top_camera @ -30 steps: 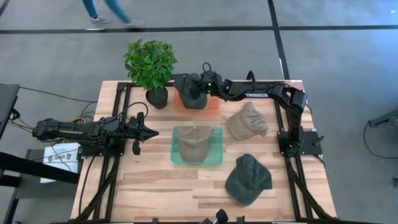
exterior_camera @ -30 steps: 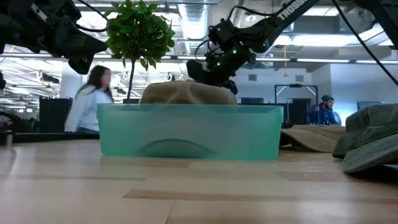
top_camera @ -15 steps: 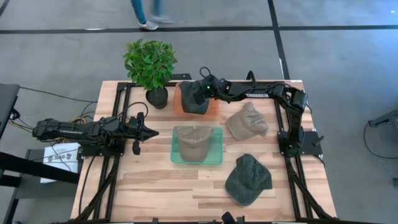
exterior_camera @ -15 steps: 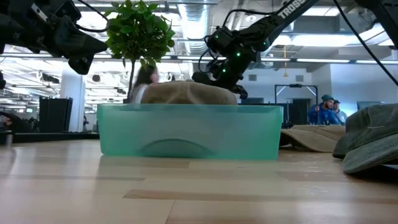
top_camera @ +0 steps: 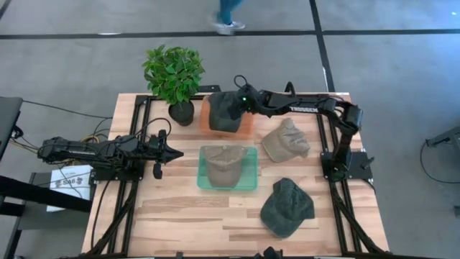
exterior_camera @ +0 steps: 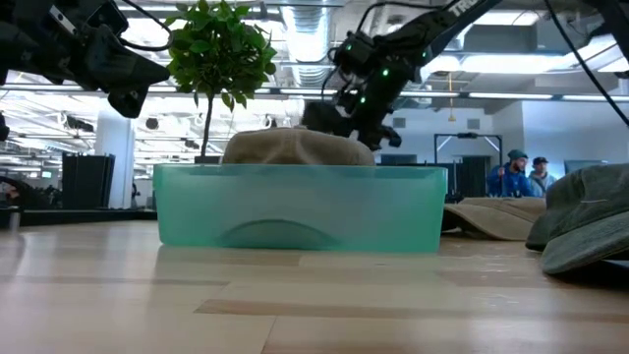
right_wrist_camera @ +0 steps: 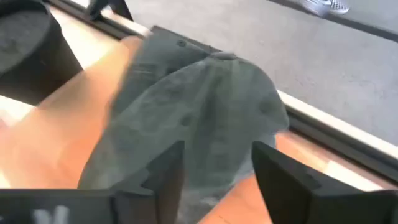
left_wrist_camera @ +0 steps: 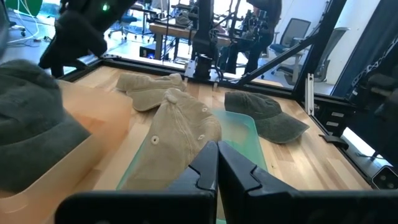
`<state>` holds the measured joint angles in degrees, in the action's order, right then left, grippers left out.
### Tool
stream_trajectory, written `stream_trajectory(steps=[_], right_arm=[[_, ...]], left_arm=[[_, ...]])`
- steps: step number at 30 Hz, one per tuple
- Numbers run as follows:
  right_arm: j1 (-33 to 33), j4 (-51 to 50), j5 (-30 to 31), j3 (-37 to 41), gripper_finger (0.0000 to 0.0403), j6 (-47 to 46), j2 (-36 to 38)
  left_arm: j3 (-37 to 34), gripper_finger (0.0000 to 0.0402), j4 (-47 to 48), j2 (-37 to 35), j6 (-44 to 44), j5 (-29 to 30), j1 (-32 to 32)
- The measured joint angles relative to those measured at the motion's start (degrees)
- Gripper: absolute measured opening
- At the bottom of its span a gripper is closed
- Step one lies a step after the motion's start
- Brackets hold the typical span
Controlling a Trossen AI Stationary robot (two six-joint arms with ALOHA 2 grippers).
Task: Pick & Place hat
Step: Put the top black cap into the orange bin, then put the brown cap into the green bin
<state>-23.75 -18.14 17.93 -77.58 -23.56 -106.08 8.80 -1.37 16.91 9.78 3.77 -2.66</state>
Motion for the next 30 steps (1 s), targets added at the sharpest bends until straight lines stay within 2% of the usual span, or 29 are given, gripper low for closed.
stream_trajectory(steps=[5, 9, 24, 30], right_arm=[[0.0, -2.1, 0.0, 0.0, 0.0232, 0.1, 4.9], [0.0, -4.6, 0.0, 0.0, 0.0252, 0.2, 8.9], [4.8, -8.4, 0.2, 0.0, 0.0255, 0.0, 19.4], [9.5, -14.1, 1.8, 0.0, 0.024, -5.7, 19.7]], left_arm=[[0.0, 0.0, 0.0, 0.0, 0.0, 1.0, 0.0], [0.0, 0.0, 0.0, 0.0, 0.0, 1.1, 0.0], [0.0, 0.0, 0.0, 0.0, -0.1, 1.3, 0.0], [0.0, 0.0, 0.0, 0.0, -0.1, 1.1, 0.0]])
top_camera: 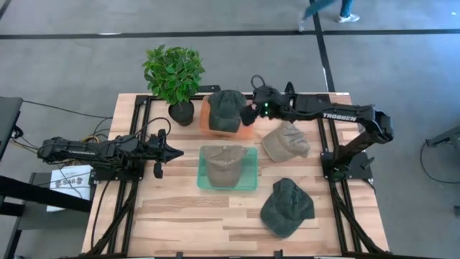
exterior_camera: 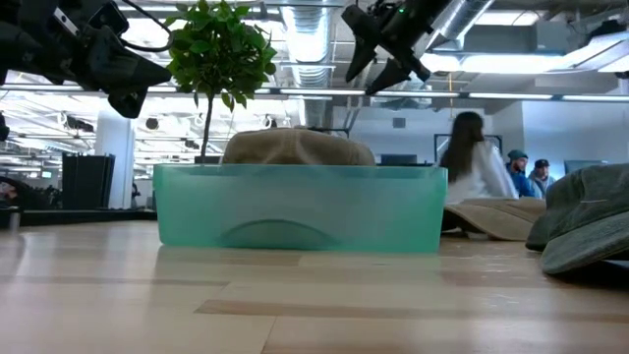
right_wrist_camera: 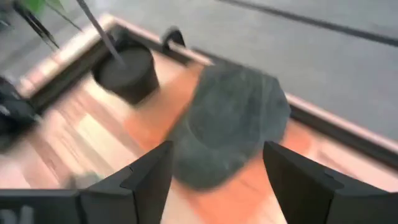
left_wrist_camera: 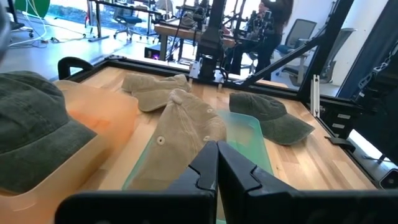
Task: Pick & Place hat
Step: Put the brown cap into the green bin
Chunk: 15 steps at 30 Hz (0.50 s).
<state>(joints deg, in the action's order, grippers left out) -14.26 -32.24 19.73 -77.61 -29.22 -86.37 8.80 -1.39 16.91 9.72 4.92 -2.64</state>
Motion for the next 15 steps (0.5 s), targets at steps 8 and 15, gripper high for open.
stream_trajectory(steps=[8, 15], right_arm=[[7.9, -12.1, 5.1, 0.0, 0.0125, -3.8, 0.2], [12.7, -20.2, 6.2, 0.0, 0.0028, -3.6, 0.3]], left_arm=[[0.0, 0.0, -1.3, 0.1, -0.2, -0.8, -0.2], [6.1, 0.0, -1.5, 6.2, -1.1, 1.8, -3.6]])
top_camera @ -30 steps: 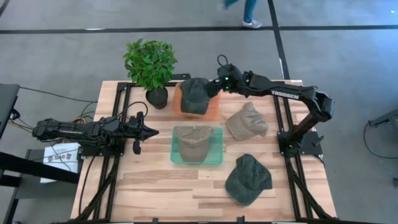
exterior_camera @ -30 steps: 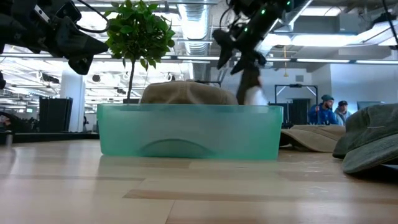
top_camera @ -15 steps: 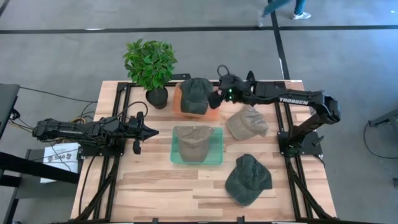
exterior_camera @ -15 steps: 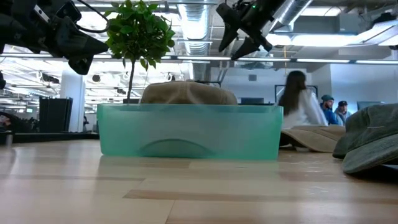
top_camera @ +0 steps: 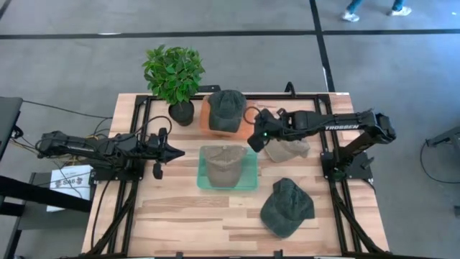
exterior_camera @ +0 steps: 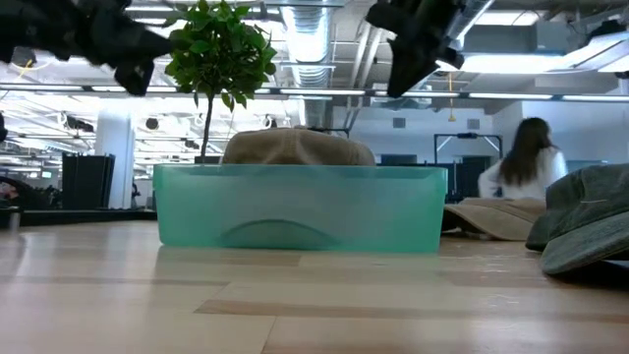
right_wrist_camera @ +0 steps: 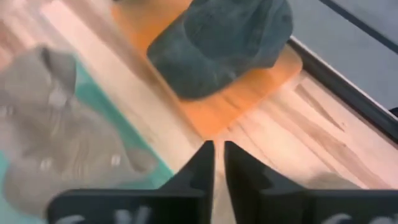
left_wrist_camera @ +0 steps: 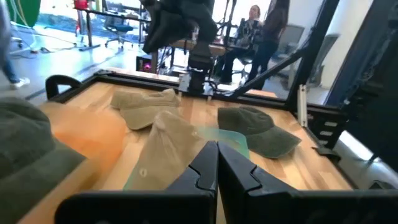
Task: Pick & Place hat
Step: Put the brown cap into the green bin
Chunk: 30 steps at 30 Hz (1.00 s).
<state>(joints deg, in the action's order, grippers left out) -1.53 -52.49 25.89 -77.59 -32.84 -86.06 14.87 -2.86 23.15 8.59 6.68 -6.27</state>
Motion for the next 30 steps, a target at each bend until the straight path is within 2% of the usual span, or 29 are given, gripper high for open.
stream_trajectory(steps=[3, 7, 12, 16, 20, 24, 26, 30], right_arm=[[1.9, -0.2, 0.0, 1.1, 0.0005, 1.5, 0.3], [4.7, -0.1, -0.2, 6.3, 0.0012, 0.6, 3.9], [9.9, 2.3, -0.3, 14.8, 0.0002, -1.8, 13.5], [14.3, 4.0, -0.4, 22.1, 0.0003, -3.5, 22.8], [18.2, 7.2, -3.4, 29.8, 0.0001, -4.7, 31.7], [21.6, 9.6, -14.9, 36.1, 0.0001, -6.4, 38.1], [22.9, 9.7, -18.6, 38.3, 0.0001, -8.7, 39.7], [24.0, 10.1, -16.7, 40.5, 0.0004, -12.6, 40.3]], left_arm=[[4.4, 0.0, 0.2, 6.0, -2.5, 3.2, -2.2], [9.8, 0.0, 0.3, 14.9, -2.9, 8.2, -5.3], [16.8, 0.0, 0.1, 25.1, -2.2, 13.0, -9.5], [21.7, 0.0, 0.3, 31.3, -2.0, 14.5, -11.8], [25.0, 0.0, 1.5, 34.8, 0.3, 14.6, -13.0], [25.9, 0.0, 2.4, 35.6, 6.6, 14.2, -13.4], [26.0, 0.0, 2.7, 35.6, 10.2, 13.0, -13.4], [26.0, 0.0, 3.9, 35.6, 16.2, 12.8, -13.4]])
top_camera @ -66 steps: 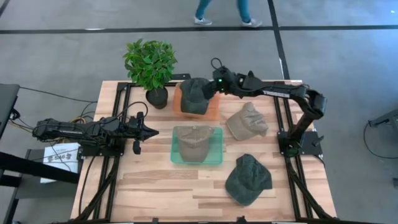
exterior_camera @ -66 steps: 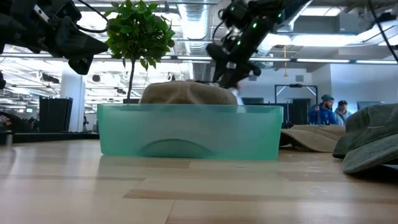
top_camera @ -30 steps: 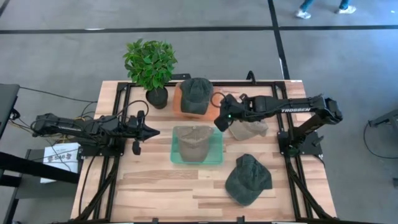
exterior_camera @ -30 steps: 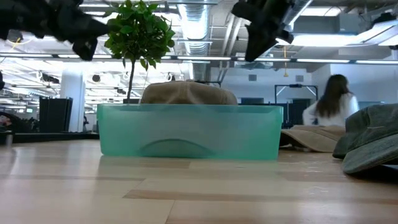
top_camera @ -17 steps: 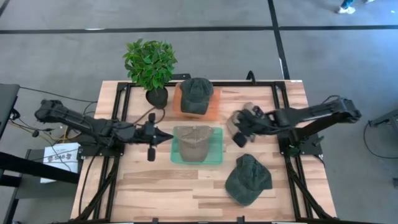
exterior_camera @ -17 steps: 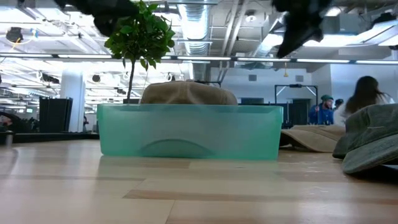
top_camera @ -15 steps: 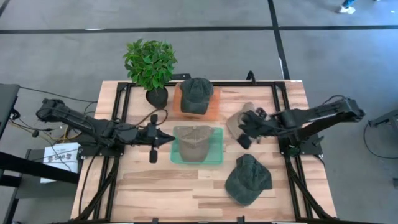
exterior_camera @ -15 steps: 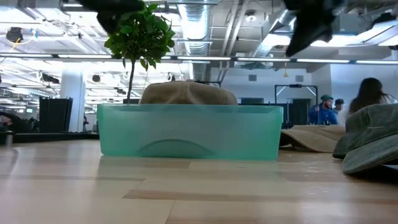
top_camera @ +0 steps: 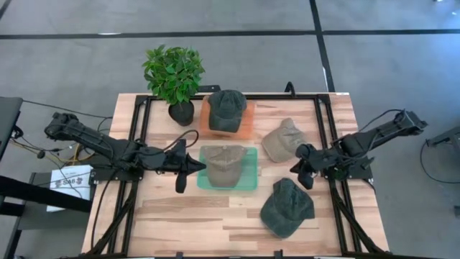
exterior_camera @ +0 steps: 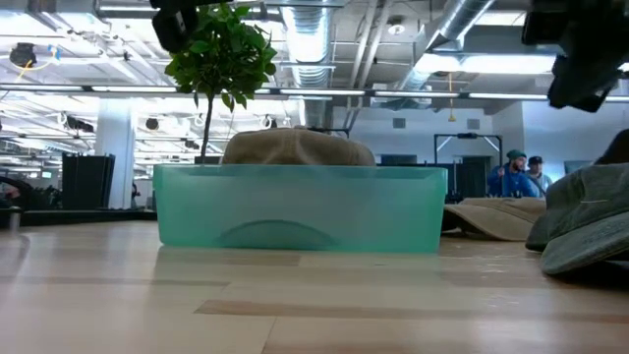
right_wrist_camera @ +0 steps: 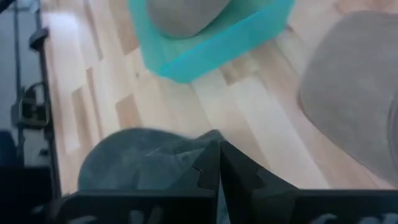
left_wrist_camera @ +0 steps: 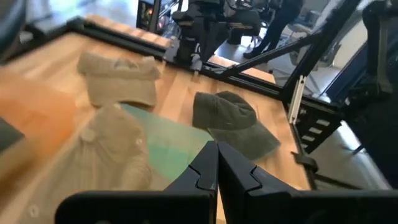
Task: Pick & Place hat
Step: Put the brown cap into the green bin
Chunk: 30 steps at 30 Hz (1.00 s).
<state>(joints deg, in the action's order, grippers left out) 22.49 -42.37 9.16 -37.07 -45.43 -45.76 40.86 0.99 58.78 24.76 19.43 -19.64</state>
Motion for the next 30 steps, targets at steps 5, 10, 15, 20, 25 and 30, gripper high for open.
stream_trajectory(steps=[5, 10, 15, 20, 25, 30], right_arm=[[-0.9, 9.2, 6.3, 1.5, 0.0001, 0.5, -2.6], [-1.1, 28.0, 10.6, 1.6, 0.0, 9.6, -7.7], [-1.1, 30.6, 10.6, -3.4, 0.0, 13.9, -15.6], [-1.7, 24.2, 10.7, -12.3, 0.0, 15.5, -24.1], [-3.2, 17.7, 10.7, -20.2, 0.0, 15.4, -29.6], [-3.8, 8.5, 10.7, -23.7, 0.0, 5.7, -31.1]], left_arm=[[0.0, 0.0, 2.9, 0.0, 3.8, 0.0, 0.0], [0.0, 0.0, 7.1, -0.1, 4.0, -1.9, 0.0], [-1.8, 0.0, 6.6, -0.3, 2.4, -4.6, 0.0], [-5.6, 0.0, 6.5, -3.6, 2.4, -4.8, 0.0], [-9.4, 0.0, 6.5, -10.3, 2.3, -6.7, 0.0], [-10.8, 0.0, 7.9, -16.4, 2.3, -7.2, 0.0]])
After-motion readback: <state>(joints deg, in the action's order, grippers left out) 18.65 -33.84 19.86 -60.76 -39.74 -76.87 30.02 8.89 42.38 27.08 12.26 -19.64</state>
